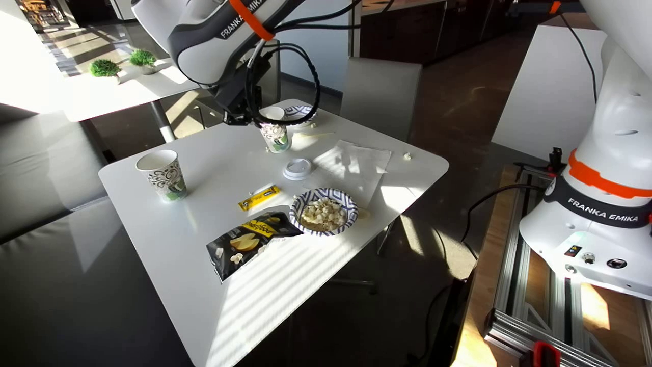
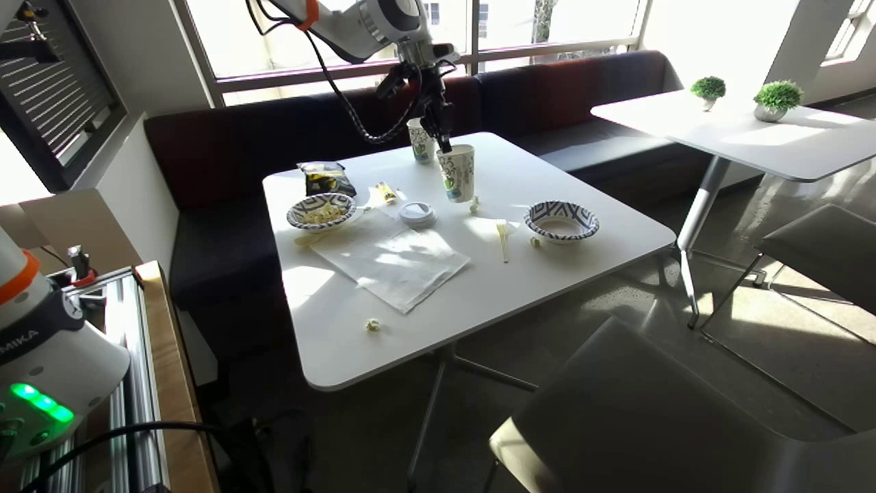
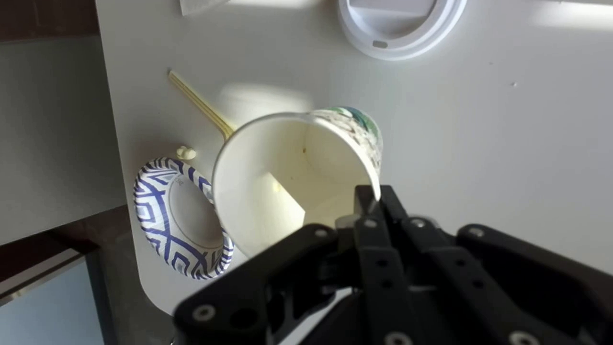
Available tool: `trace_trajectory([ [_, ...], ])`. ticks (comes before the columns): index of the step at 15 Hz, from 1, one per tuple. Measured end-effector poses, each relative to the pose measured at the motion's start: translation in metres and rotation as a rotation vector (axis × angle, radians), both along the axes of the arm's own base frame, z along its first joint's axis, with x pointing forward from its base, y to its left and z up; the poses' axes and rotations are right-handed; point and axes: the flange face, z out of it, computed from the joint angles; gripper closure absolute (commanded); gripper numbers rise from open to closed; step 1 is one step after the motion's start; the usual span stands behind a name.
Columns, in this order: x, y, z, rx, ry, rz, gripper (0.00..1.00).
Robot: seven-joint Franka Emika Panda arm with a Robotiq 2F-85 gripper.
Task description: Put the white lid on top of the coffee cup on the right.
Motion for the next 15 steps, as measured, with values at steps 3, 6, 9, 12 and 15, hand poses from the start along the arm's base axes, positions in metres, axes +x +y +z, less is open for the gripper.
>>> trace_trajectory([
  [3, 0.002, 0.002, 0.002, 0.022, -0.006, -0.01, 0.98],
  [6, 0.003, 0.005, 0.004, 0.066, -0.002, -0.03, 0.98],
  [9, 0.006, 0.004, 0.003, 0.109, -0.018, -0.044, 0.98],
  [12, 0.01, 0.001, -0.005, 0.145, -0.038, -0.052, 0.71],
  [15, 0.016, -0.001, -0.01, 0.184, -0.069, -0.052, 0.57],
])
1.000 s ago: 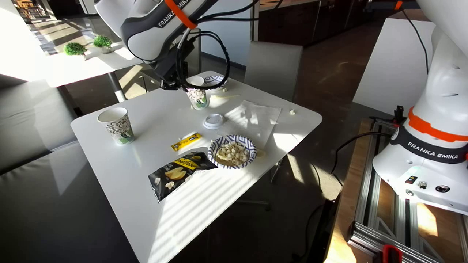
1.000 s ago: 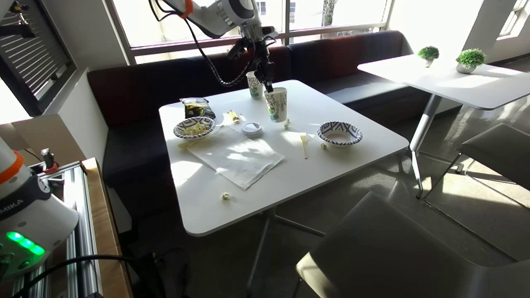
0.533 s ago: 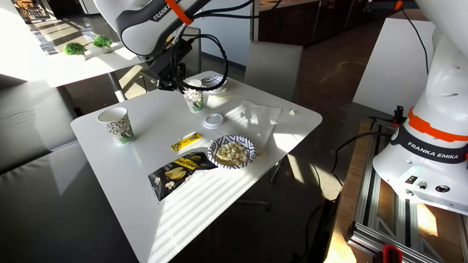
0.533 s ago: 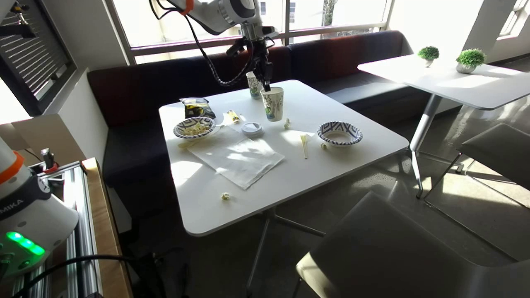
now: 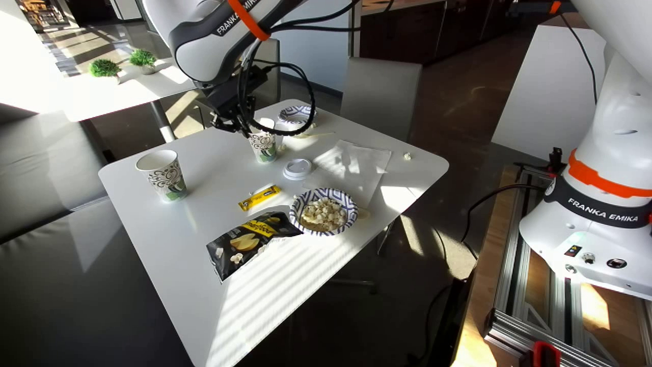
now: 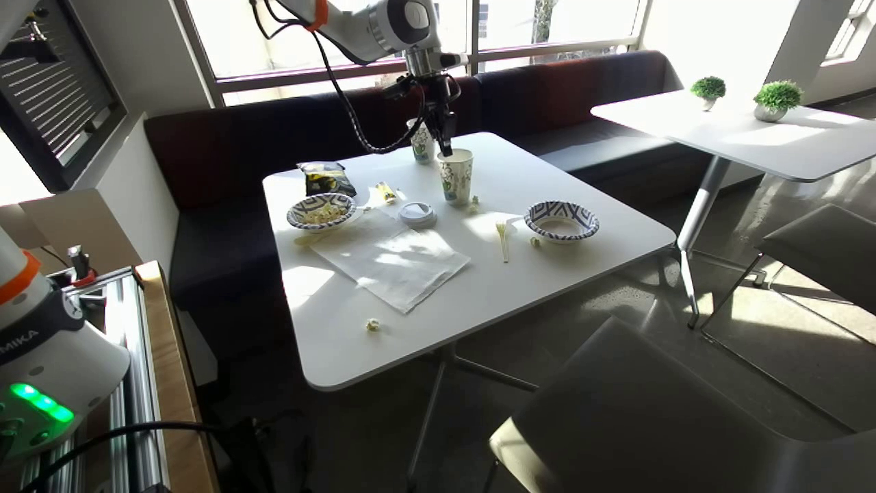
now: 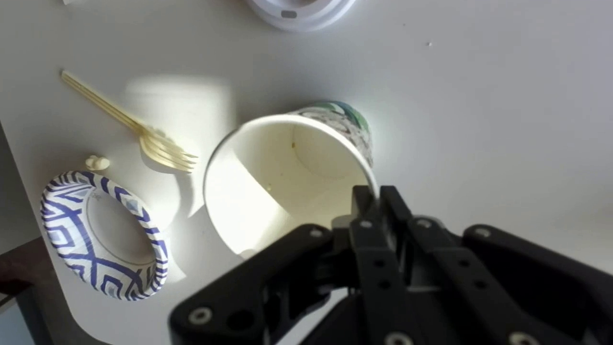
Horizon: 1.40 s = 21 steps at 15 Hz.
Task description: Put the white lid on top of the coffee cup on the right.
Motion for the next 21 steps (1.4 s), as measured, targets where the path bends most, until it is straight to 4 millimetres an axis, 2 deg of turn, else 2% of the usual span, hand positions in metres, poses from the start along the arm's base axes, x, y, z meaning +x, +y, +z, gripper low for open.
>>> trace_trajectory([
  [4, 0.005, -0.001, 0.005, 0.029, -0.035, 0.002, 0.27],
  [7, 0.003, 0.006, 0.028, 0.054, -0.055, 0.007, 0.04],
  [8, 0.001, 0.01, 0.037, 0.073, -0.056, 0.011, 0.0],
  [12, -0.024, 0.032, 0.065, 0.161, -0.025, 0.026, 0.0],
  [15, -0.055, 0.036, 0.066, 0.221, 0.041, 0.004, 0.0],
  [18, -0.082, 0.018, 0.052, 0.24, 0.101, -0.071, 0.0],
  [21, -0.106, -0.018, 0.035, 0.255, 0.109, -0.169, 0.0],
])
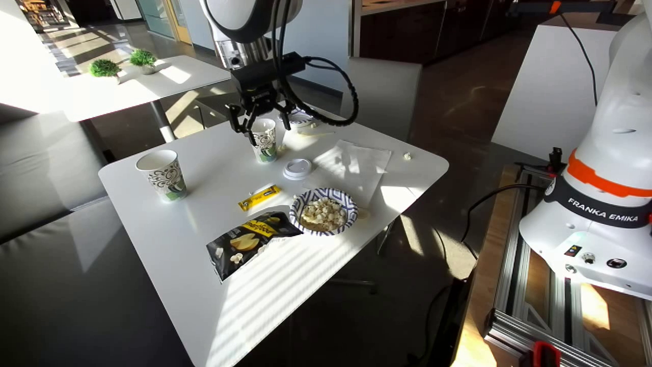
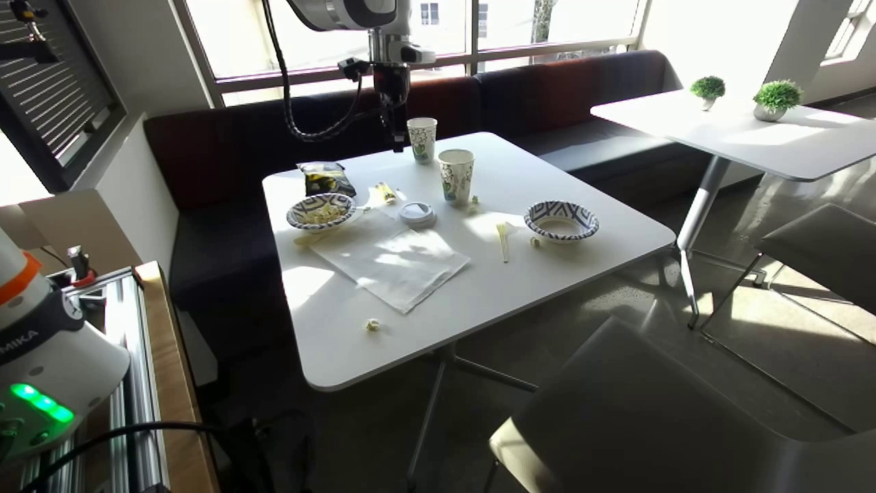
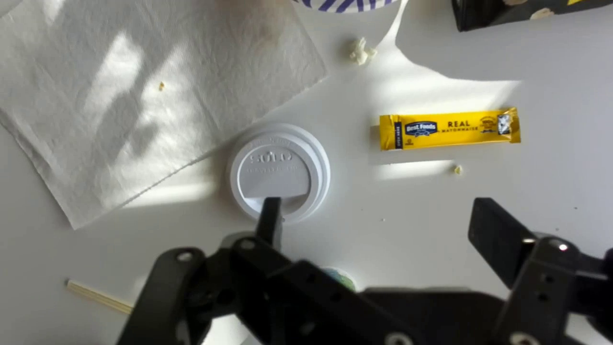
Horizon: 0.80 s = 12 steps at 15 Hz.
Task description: Put the white lid on top of the coffee cup on the right.
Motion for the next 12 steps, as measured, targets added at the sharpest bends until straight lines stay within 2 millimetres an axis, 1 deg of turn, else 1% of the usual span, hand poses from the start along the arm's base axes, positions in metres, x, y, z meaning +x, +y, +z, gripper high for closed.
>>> trace_trajectory([
  [2, -0.016, -0.03, -0.019, 0.0, -0.006, -0.055, 0.0],
  [5, -0.041, -0.076, -0.058, -0.012, -0.04, -0.12, 0.0],
  [6, -0.047, -0.088, -0.069, -0.014, -0.051, -0.132, 0.0],
  [7, -0.052, -0.095, -0.075, -0.016, -0.052, -0.14, 0.0],
  [8, -0.053, -0.097, -0.077, -0.016, -0.053, -0.142, 0.0],
  [12, -0.053, -0.093, -0.073, -0.013, -0.059, -0.137, 0.0],
])
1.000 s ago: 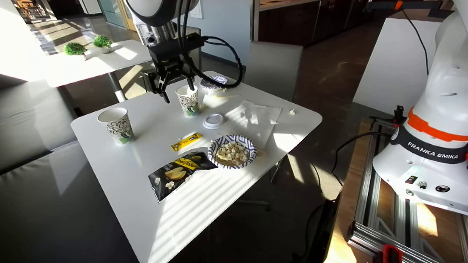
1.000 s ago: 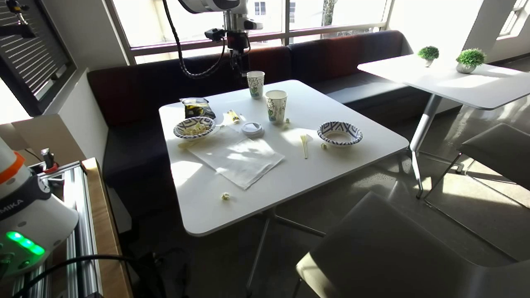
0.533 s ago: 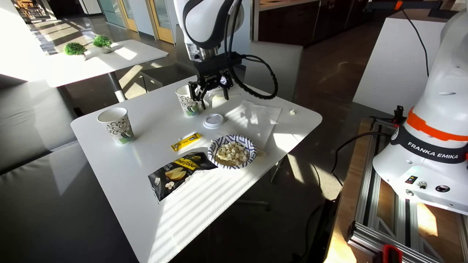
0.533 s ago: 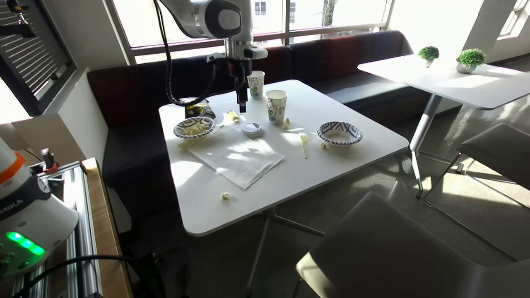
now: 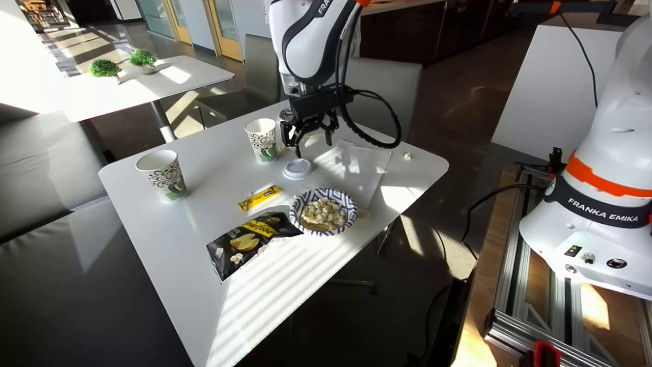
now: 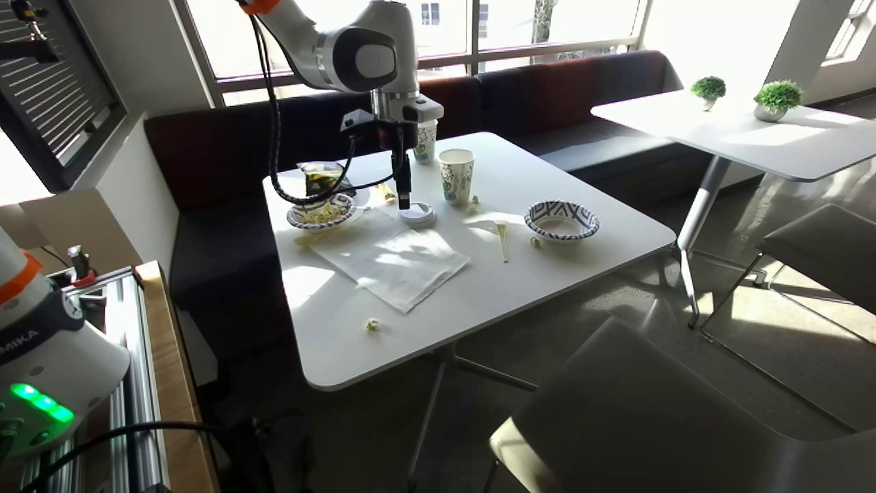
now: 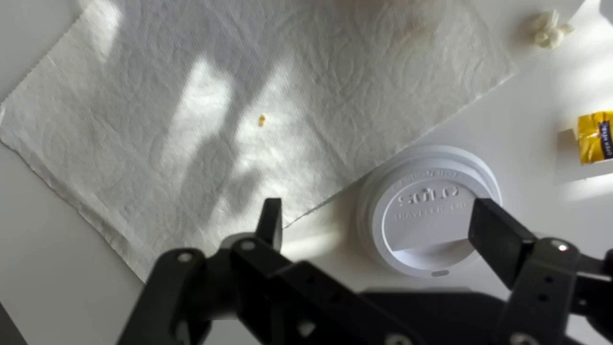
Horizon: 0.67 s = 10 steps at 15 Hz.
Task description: Put the white lid on top of the coffee cup on the right.
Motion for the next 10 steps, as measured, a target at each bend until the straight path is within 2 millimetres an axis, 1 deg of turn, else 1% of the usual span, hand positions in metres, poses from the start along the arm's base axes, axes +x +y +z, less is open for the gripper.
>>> trace_trajectory([
  [2, 0.002, 0.001, 0.002, 0.002, -0.014, 0.018, 0.0],
  [3, 0.005, 0.002, 0.004, 0.002, -0.038, 0.061, 0.0],
  [7, 0.013, 0.006, 0.004, -0.004, -0.108, 0.273, 0.0],
  [10, 0.015, 0.01, 0.001, 0.018, -0.119, 0.443, 0.0],
])
